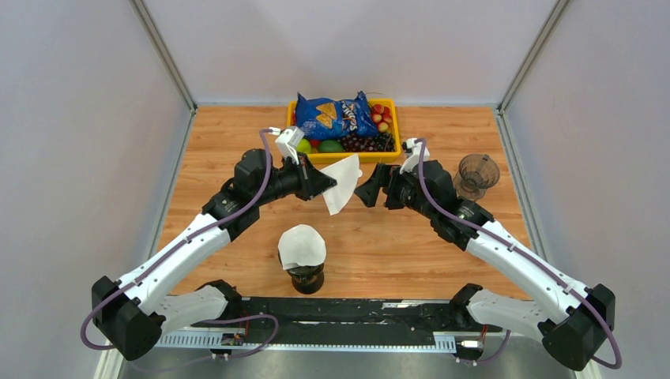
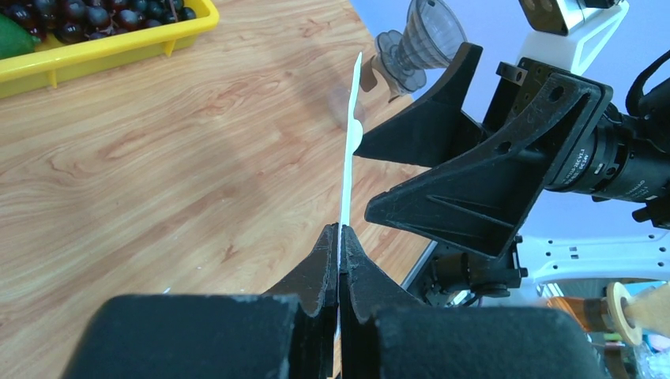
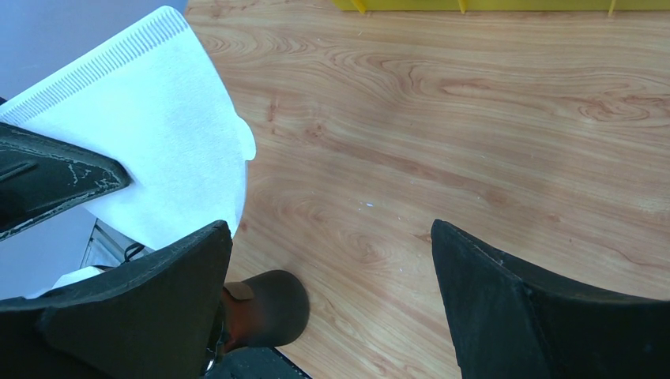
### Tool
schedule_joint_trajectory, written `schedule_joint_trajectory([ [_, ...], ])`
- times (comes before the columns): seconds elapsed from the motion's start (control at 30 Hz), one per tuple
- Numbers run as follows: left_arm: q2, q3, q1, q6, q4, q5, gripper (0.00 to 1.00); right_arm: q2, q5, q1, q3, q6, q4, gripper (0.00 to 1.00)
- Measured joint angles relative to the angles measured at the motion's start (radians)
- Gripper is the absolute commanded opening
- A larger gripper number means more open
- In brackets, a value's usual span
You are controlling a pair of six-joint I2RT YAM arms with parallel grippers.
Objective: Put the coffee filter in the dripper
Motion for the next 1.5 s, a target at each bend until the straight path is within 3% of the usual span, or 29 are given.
schedule_joint_trajectory([
  [0.63, 0.002, 0.0, 0.0, 0.0, 0.0, 0.01, 0.0, 0.026, 0.084, 0.0, 0.0, -0.008, 0.001, 1.0],
  [1.5, 0.026, 0.0, 0.0, 0.0, -0.001, 0.007, 0.0, 0.023, 0.034, 0.0, 0.023, -0.009, -0.003, 1.0],
])
